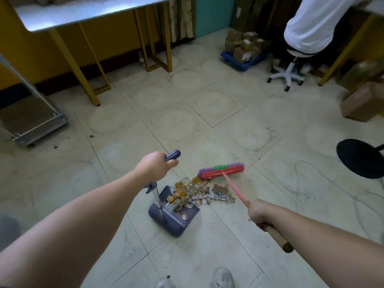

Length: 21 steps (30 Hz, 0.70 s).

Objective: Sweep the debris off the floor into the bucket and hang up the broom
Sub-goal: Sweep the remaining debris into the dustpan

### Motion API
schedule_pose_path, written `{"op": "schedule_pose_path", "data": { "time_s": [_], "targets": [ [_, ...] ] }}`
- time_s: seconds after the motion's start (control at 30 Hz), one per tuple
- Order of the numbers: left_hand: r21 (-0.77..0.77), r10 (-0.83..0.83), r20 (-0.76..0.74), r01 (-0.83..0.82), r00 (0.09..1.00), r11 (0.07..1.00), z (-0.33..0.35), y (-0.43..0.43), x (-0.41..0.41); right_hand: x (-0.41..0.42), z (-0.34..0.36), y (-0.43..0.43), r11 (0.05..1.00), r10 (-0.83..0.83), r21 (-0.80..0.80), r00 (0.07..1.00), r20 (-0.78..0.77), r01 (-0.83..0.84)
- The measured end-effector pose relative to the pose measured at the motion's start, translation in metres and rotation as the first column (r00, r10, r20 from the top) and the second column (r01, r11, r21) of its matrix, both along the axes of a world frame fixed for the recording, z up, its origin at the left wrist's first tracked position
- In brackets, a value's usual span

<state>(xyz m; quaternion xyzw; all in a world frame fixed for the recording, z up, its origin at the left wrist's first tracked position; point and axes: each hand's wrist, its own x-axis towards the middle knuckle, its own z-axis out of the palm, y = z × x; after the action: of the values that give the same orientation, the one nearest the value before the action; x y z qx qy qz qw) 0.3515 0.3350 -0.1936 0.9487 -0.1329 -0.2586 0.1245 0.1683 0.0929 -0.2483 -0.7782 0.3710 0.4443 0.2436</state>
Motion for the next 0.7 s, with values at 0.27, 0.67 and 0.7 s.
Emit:
{"op": "schedule_pose_path", "data": {
  "time_s": [0.27, 0.67, 0.7],
  "targets": [
    [-0.015, -0.011, 0.038, 0.011, 0.999, 1.0, -0.008, 0.002, -0.003, -0.038, -0.002, 0.028, 0.982, 0.189, -0.001, 0.977, -0.103, -0.19],
    [-0.018, -0.047, 0.023, 0.047, 0.999, 0.999, 0.003, 0.013, -0.024, -0.043, 0.023, -0.004, 0.977, 0.195, -0.104, 0.978, 0.079, -0.187],
    [-0.018, -0.064, 0.022, 0.064, 0.998, 0.998, 0.005, 0.011, -0.027, -0.042, 0.027, -0.005, 0.977, 0.189, -0.11, 0.98, 0.06, -0.182]
  ]
}}
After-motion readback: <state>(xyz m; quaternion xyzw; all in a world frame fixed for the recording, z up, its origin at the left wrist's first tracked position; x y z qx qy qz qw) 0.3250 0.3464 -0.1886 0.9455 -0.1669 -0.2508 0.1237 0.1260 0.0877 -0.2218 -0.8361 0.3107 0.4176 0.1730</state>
